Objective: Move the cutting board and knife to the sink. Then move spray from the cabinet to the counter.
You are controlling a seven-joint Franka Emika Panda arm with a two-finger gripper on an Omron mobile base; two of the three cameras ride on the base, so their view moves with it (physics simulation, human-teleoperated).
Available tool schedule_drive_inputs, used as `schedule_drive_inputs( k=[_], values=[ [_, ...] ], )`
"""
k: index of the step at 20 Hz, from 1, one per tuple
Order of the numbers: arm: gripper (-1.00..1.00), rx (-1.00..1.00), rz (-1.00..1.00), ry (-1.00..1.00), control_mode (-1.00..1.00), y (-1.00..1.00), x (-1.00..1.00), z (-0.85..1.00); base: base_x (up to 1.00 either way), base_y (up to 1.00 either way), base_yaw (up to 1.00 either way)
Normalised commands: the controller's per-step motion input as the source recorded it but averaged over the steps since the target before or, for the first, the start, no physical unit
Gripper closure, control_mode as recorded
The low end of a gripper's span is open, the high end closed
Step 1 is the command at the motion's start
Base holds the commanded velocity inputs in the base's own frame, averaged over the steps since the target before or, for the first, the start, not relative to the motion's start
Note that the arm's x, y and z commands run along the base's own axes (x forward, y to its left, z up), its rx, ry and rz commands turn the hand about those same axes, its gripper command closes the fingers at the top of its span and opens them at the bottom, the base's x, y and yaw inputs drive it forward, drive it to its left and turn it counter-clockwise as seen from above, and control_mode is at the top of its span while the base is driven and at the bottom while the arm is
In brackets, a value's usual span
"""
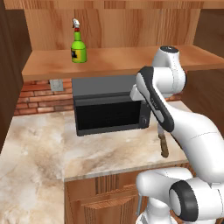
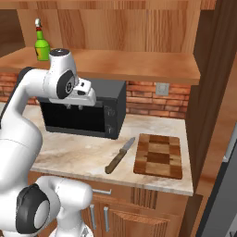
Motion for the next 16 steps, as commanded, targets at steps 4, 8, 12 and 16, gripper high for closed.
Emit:
schedule_drive_inputs(
  k=[4, 8, 12, 16],
  values=[
    [-1.0, -0.01, 0.0, -0.02, -1.0, 0.0, 0.0, 0.0, 0.0, 0.0, 0.0],
    [-1.0, 0.03, -0.08, 0.0, -1.0, -0.25, -0.07, -0.05, 0.0, 0.0, 0.0],
    [-1.0, 0.15, -0.24, 0.0, -1.0, -0.98, -0.25, -0.44, 0.0, 0.0, 0.0],
    [-1.0, 0.18, -0.26, 0.0, -1.0, -1.0, -0.08, -0.4, 0.0, 0.0, 0.0]
  ],
)
